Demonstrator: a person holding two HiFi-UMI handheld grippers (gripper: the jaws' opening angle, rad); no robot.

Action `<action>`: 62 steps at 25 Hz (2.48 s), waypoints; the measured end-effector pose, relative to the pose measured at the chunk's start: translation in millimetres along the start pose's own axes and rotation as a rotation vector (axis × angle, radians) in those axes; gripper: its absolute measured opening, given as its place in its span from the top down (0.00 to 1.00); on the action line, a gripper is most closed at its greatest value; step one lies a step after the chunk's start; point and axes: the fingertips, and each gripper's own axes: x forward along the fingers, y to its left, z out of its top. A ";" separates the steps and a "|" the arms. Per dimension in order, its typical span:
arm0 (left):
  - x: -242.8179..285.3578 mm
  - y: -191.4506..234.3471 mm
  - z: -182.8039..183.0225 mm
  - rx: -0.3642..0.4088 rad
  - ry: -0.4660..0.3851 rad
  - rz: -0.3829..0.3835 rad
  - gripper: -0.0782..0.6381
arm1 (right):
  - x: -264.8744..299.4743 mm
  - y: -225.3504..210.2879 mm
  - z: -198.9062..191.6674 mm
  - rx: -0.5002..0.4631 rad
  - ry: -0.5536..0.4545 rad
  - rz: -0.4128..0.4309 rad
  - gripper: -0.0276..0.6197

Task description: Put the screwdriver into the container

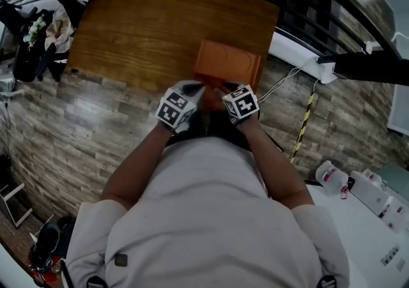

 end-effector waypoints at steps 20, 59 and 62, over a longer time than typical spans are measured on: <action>-73.7 -53.5 65.9 0.082 -0.142 -0.077 0.89 | -125.4 78.7 75.0 -0.013 -0.340 0.003 0.95; -136.1 -204.6 113.2 0.107 -0.380 -0.070 0.89 | -299.5 94.1 4.3 -0.114 -0.537 0.079 0.95; -129.5 -227.5 102.7 0.092 -0.386 -0.048 0.89 | -311.7 97.2 -16.7 -0.136 -0.537 0.100 0.95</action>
